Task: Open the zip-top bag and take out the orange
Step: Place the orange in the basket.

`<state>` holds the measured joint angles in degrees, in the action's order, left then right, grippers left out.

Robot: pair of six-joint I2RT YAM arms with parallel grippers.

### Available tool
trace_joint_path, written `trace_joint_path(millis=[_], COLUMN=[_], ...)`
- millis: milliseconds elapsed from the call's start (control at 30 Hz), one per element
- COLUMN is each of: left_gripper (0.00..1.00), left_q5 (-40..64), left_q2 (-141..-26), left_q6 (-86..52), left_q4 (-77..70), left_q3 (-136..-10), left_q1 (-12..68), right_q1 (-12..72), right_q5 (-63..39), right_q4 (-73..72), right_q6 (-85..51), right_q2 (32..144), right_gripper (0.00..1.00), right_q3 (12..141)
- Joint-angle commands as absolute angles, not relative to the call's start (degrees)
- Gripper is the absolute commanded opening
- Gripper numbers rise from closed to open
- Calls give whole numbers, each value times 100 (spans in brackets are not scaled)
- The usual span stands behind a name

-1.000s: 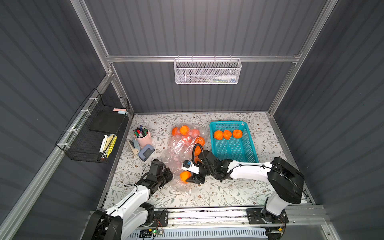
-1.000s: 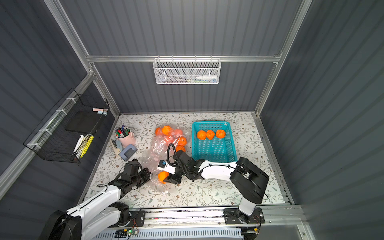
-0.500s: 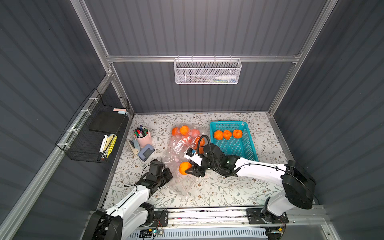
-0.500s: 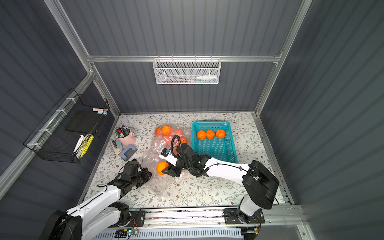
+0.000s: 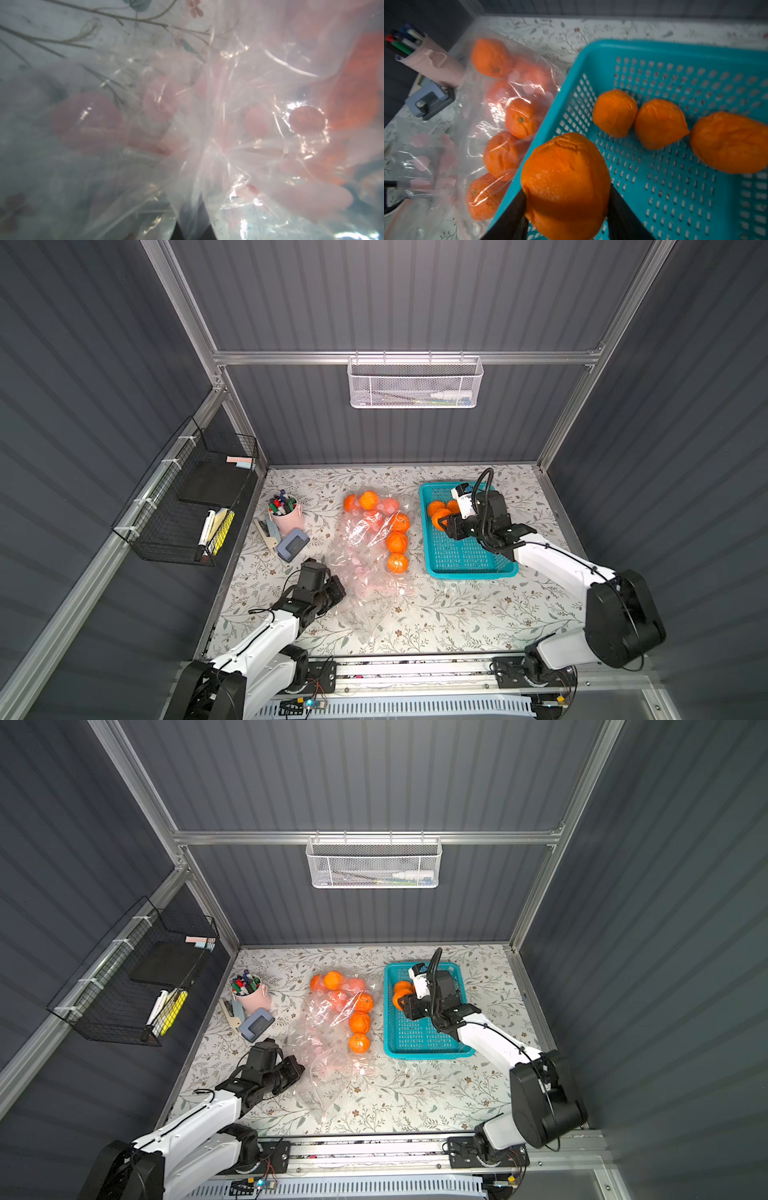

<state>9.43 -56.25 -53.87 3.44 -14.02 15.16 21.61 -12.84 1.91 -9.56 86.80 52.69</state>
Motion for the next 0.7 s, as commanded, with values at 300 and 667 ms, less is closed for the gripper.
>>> trace_joint_path(millis=[300, 667], left_gripper=[0, 0], left_q5=[865, 237], left_q2=[-5586, -5238], left_q6=[-5338, -5174], left_q4=[571, 1533], left_q3=[-1500, -2204], left_q1=[1502, 1502], right_q1=[1952, 1921], right_q5=[-1631, -1592], right_q4=[-226, -42], right_q6=[-1846, -1984], right_q2=[10221, 10707], right_gripper=[43, 56], right_q3=[5697, 6248])
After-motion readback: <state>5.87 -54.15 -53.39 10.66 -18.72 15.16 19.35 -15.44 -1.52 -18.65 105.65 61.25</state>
